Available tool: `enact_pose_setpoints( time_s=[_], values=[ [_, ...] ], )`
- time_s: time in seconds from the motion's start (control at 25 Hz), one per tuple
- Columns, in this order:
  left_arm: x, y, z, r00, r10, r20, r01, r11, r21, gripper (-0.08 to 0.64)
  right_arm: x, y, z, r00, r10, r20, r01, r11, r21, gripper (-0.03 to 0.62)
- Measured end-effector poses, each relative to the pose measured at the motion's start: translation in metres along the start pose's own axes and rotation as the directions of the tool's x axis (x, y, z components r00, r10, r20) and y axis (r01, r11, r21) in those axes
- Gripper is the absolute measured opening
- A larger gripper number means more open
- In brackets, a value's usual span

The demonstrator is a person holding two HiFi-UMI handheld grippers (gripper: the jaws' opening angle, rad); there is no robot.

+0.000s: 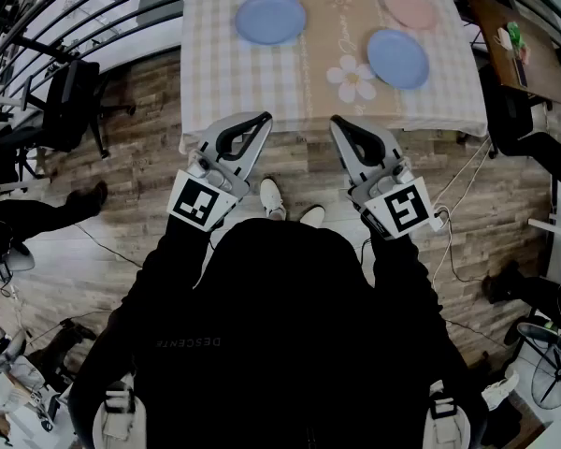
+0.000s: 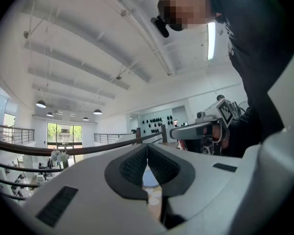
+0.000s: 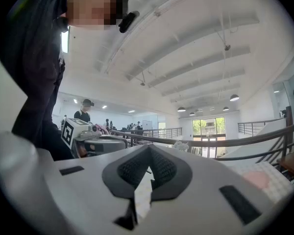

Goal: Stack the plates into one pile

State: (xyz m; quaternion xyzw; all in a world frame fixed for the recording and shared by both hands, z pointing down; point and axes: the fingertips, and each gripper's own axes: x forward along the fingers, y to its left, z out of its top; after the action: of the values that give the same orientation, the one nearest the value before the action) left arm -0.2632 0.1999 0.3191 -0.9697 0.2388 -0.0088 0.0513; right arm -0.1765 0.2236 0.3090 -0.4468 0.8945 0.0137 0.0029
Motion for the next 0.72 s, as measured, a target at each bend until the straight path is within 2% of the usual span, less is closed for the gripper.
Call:
enact_pose_setpoints(
  time_s=[0.2,0.4,0.72],
  values=[
    [-0.010,-0.024,0.002,1.000,0.012,-0.002,-0.012,1.000,0.002,0.020,-0.015,0.009,-0.006,1.000,-0.011,-0.021,0.011,1.000,0.011,0.003],
    [-0.011,-0.033,0.001,0.999,0.032,-0.011,-0.032,0.999,-0.013,0.020,-0.031,0.009,-0.004,1.000,-0.025,0.005,0.025,0.999,0.040,0.005],
    [-0.013,-0.055,0.005,0.999,0.049,-0.019,-0.049,0.999,-0.016,0.021,-0.064,0.009,-0.008,0.999,-0.045,-0.005,0.045,0.999,0.008,0.005]
  ],
)
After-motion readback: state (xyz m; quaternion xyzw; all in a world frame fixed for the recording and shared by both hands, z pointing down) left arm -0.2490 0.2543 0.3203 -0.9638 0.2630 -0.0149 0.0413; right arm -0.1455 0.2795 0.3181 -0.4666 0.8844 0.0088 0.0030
